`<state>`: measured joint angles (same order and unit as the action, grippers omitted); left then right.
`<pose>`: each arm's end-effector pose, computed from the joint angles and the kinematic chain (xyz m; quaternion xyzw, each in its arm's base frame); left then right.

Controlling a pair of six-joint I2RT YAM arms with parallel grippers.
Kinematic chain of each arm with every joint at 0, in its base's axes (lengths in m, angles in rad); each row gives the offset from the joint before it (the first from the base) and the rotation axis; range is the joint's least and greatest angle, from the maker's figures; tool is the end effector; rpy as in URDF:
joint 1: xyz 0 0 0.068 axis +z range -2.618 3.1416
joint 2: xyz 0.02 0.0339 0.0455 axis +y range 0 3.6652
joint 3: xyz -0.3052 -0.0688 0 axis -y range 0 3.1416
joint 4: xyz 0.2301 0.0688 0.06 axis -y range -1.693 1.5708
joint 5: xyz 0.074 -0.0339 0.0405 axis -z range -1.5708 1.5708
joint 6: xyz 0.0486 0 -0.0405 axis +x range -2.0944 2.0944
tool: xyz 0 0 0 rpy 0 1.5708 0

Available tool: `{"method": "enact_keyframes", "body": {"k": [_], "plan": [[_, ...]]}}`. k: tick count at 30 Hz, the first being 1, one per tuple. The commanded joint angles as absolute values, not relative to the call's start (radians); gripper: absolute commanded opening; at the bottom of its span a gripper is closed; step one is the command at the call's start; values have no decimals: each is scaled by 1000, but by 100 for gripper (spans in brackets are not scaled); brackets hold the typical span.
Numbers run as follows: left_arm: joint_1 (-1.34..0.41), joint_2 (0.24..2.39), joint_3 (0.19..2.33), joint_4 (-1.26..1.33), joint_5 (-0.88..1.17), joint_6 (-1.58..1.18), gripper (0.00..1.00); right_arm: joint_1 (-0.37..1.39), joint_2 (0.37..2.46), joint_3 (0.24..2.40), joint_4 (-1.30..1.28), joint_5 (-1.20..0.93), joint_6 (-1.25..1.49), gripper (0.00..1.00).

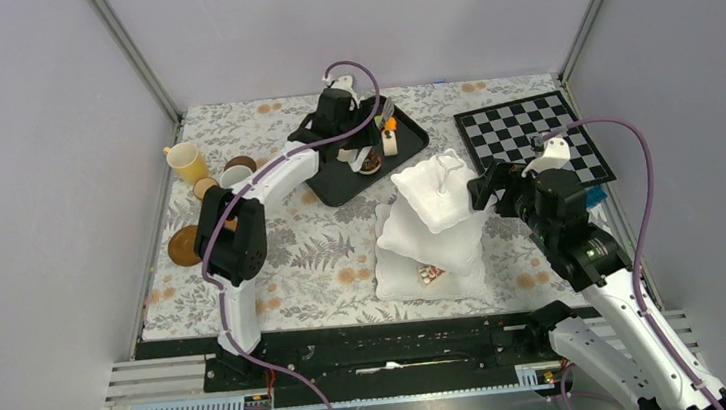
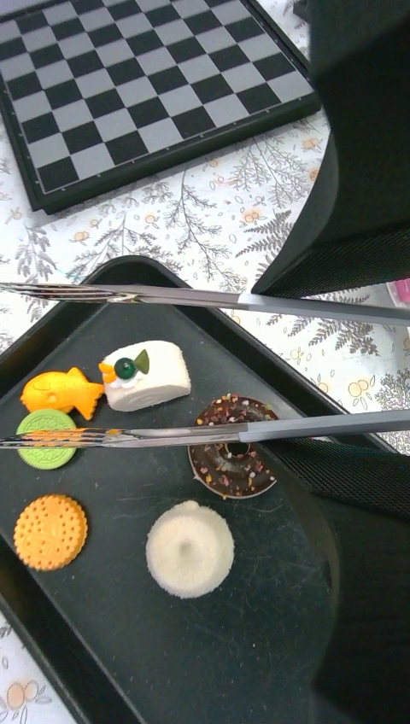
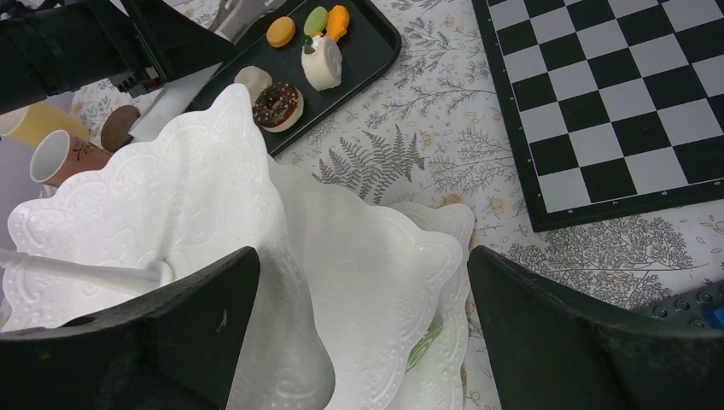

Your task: Serve the afternoon tea

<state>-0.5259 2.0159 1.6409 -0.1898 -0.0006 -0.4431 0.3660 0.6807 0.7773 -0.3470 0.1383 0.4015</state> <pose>0.4247 -0.2465 0.2949 0.0361 0.8754 -0.2243 0.4267 0.1185 0.0383 0.3572 0.0564 0.7871 0.1785 0.5877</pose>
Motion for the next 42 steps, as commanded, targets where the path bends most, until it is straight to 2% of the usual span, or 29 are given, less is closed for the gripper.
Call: {"method": "enact_keyframes", "body": {"k": [1, 13, 23, 29, 32, 36, 39, 42], "plan": [[-494, 1940, 1638, -154, 47, -490, 60, 371, 685, 789, -329, 143, 406, 98], [-519, 2074, 1719, -213, 55, -563, 62, 372, 675, 776, -323, 132, 414, 98], [-587, 2188, 1840, -346, -173, -531, 63, 371, 670, 770, -319, 129, 411, 98], [-593, 2222, 1885, -387, -223, -527, 53, 371, 657, 767, -320, 124, 412, 98], [-592, 2220, 1901, -395, -221, -518, 39, 371, 648, 766, -319, 124, 411, 98], [-591, 2180, 1916, -403, -205, -504, 27, 371, 630, 767, -320, 127, 406, 98], [-585, 2143, 1946, -436, -182, -498, 23, 371, 614, 767, -319, 127, 403, 98], [-570, 2076, 1947, -457, -161, -489, 23, 371, 598, 769, -320, 129, 398, 98]]}}
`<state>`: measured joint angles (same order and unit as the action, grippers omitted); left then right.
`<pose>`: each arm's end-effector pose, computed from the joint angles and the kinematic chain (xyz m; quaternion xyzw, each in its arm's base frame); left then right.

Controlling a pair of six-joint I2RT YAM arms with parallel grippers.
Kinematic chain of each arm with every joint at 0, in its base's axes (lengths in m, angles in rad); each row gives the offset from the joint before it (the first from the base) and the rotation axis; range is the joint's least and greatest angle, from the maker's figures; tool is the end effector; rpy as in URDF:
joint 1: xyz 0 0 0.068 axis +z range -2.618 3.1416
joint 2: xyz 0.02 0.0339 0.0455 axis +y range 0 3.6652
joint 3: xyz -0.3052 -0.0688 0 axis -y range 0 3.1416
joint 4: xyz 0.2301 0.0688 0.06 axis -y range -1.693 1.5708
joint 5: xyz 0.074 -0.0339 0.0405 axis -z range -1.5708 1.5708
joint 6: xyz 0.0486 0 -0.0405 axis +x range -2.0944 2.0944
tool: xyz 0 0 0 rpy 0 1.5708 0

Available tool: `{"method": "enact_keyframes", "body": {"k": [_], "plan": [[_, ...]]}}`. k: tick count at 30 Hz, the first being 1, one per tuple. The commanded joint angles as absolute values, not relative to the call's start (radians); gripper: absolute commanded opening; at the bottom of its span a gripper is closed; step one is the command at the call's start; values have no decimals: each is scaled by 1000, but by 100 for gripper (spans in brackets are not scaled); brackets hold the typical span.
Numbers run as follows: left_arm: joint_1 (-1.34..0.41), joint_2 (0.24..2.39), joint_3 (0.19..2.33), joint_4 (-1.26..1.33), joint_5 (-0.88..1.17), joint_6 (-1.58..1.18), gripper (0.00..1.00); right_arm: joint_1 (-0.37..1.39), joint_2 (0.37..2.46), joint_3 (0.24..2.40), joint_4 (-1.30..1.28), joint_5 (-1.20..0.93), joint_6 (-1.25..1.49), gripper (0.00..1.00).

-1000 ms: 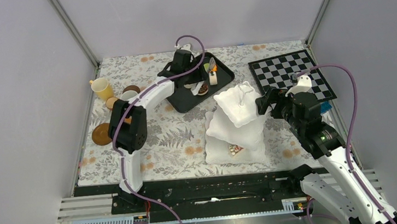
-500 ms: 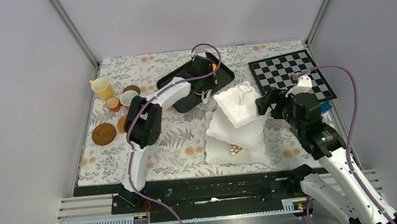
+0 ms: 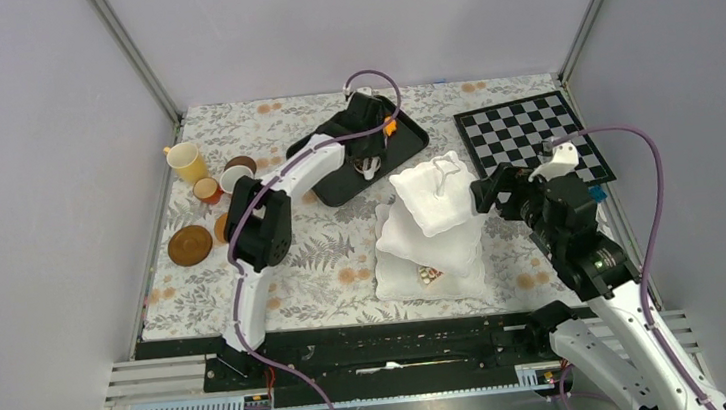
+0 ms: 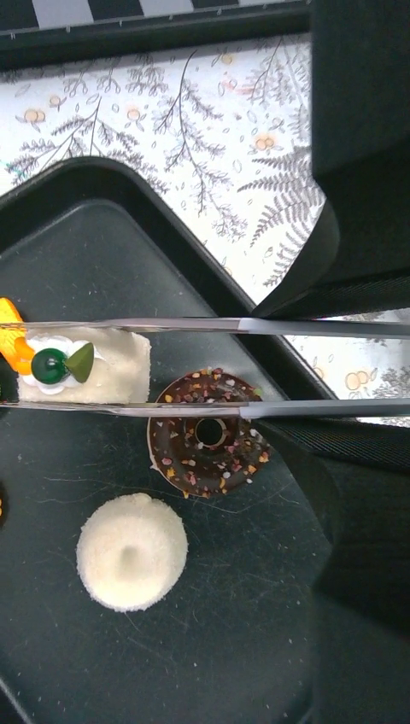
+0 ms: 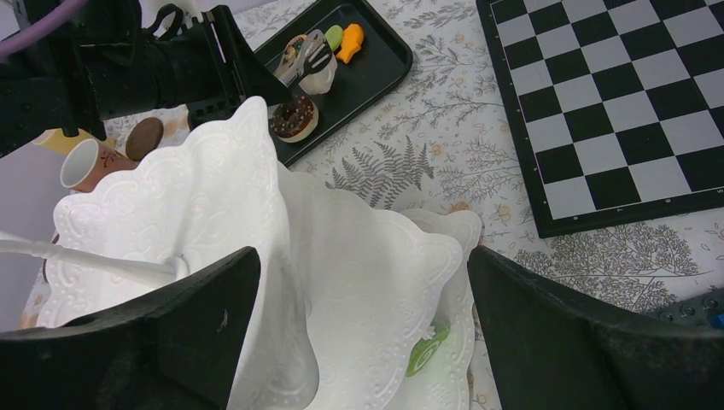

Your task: Serve the afternoon tea

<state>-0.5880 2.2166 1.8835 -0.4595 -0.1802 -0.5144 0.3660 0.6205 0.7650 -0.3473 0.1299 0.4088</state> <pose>0.4427 -0.2847 0.2520 -0.0002 0.9221 -0.1269 0.3655 0.1054 0.0336 0.3589 0.0576 0.7724 0.1916 0.6028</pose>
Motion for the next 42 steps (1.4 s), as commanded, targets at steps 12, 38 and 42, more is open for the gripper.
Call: {"method": "enact_keyframes", "body": {"k": [12, 38, 42], "plan": [[-442, 1529, 1703, -625, 137, -201, 30, 371, 516, 751, -287, 134, 369, 98], [-574, 1190, 1272, -554, 443, -89, 29, 371, 363, 803, -339, 119, 349, 98], [-610, 1214, 1249, -519, 433, -97, 29, 371, 352, 805, -350, 125, 360, 98]]}}
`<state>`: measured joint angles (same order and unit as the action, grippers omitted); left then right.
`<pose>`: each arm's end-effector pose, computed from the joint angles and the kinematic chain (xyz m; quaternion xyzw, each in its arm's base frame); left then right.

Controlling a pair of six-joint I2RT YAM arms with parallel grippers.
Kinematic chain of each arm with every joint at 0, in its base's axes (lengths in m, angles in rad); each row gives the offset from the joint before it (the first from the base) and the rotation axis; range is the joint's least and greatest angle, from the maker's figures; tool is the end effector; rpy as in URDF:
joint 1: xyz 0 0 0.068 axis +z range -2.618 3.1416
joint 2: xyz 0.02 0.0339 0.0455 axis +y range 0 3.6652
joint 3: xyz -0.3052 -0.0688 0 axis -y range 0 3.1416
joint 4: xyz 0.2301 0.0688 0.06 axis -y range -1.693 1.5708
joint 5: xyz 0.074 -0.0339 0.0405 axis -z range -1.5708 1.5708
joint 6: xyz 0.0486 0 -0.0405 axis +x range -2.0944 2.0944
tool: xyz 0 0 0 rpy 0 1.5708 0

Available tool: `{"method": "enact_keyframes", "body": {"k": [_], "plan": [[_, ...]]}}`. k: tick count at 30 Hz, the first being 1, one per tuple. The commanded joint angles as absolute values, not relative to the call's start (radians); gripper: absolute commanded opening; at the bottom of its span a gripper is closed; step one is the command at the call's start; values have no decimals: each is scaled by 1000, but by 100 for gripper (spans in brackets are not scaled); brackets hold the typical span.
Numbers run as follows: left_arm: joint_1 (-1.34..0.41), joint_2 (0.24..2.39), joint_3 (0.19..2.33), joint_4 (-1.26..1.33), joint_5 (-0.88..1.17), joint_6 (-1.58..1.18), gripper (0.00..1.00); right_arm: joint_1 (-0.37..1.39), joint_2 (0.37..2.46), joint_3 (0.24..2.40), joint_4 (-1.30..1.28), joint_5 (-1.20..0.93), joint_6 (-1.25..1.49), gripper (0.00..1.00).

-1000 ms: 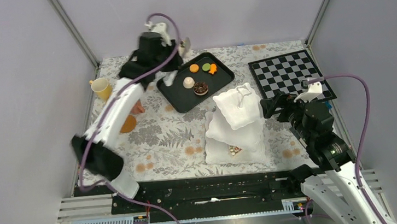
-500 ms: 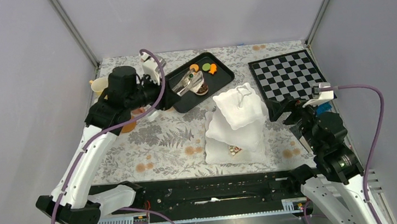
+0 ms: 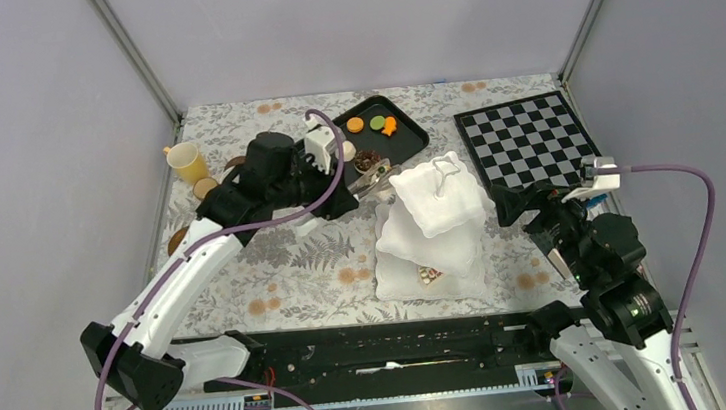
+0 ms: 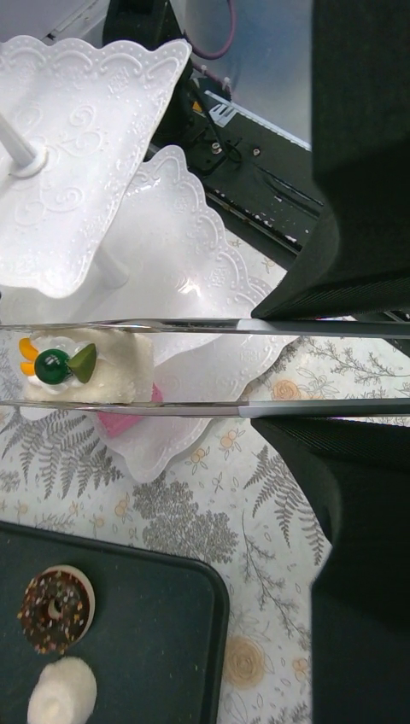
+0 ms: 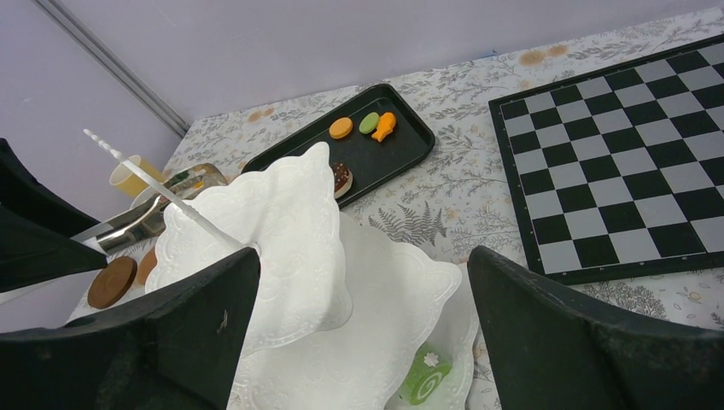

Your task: Serve the afternoon tea

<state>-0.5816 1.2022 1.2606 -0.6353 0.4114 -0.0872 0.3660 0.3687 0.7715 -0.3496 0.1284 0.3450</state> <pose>0.1862 -0.1457 0.4069 0.3050 0.8105 -0.3228 0.3819 0.0447 0.0105 0.3754 0.0393 0.6871 0.2107 0.6943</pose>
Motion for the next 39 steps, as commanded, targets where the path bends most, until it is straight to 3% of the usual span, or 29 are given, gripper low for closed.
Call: {"method": "enact_keyframes", "body": {"k": [1, 29, 39], "plan": [[-616, 1215, 1241, -503, 433, -101, 28, 371, 349, 806, -351, 126, 364, 98], [-791, 1404, 1262, -368, 317, -95, 31, 371, 329, 804, -376, 141, 387, 98], [-796, 1402, 1261, -369, 308, -86, 50, 371, 336, 802, -374, 140, 388, 98]]}}
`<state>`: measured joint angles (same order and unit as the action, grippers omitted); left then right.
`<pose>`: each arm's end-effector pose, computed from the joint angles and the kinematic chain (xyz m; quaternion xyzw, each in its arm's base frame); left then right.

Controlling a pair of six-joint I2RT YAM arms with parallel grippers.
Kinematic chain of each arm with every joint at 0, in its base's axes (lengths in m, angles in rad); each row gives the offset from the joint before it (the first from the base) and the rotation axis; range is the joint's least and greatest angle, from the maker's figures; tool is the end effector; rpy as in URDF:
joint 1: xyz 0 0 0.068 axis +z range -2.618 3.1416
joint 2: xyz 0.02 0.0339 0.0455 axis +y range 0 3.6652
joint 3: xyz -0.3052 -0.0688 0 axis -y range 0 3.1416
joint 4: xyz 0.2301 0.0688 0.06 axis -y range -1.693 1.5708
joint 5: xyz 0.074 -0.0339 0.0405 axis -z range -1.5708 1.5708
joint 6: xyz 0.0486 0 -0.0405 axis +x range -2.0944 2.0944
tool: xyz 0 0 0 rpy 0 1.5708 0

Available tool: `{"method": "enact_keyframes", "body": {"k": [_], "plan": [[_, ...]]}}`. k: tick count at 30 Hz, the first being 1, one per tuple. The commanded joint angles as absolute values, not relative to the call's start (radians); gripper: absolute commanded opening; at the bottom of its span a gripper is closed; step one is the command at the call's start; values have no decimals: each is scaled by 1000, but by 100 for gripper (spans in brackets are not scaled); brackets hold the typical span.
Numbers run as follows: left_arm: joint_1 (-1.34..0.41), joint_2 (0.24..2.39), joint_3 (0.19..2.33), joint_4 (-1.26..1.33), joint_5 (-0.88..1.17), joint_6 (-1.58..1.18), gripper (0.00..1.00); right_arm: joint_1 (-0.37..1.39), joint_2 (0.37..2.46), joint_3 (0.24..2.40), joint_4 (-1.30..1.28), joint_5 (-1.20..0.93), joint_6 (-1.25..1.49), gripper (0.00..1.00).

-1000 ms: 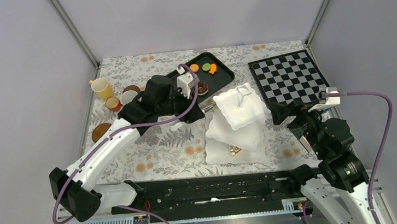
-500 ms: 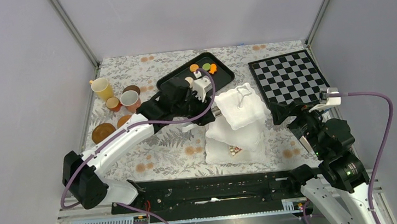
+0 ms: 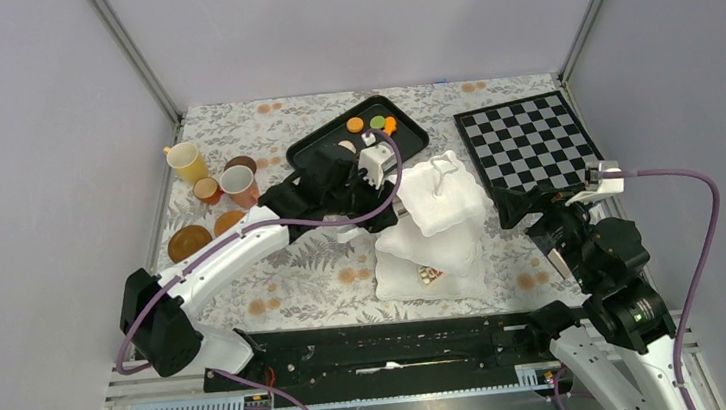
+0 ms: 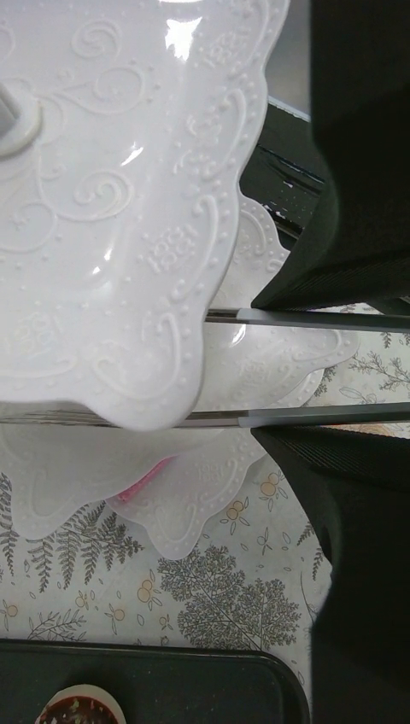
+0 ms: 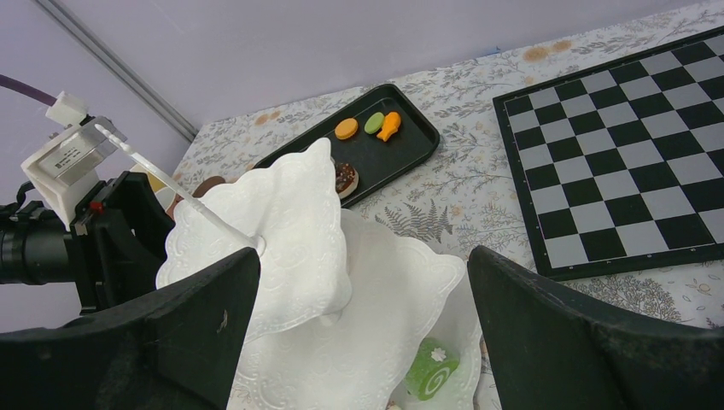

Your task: Serve the afternoon tea

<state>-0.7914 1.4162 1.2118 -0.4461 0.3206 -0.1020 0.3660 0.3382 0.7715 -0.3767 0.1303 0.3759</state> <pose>0.2042 -0.2285 0.3544 0.3656 0.8085 -0.3184 0.3336 0.0375 0.0076 0.3727 0.0507 0.6851 0.2212 0.6922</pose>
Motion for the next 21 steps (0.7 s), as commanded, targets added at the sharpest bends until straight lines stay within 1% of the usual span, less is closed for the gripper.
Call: {"method": "enact_keyframes", "body": {"k": [1, 4, 15, 21], "plan": [[-796, 1399, 1259, -370, 304, -85, 51, 371, 336, 802, -373, 140, 387, 98], [-796, 1387, 1254, -374, 297, -82, 54, 372, 336, 801, -373, 141, 386, 98], [-796, 1267, 1209, -415, 250, -47, 57, 371, 335, 800, -374, 135, 388, 98], [-796, 1211, 1177, -490, 223, -41, 57, 371, 331, 800, -374, 130, 392, 98]]}}
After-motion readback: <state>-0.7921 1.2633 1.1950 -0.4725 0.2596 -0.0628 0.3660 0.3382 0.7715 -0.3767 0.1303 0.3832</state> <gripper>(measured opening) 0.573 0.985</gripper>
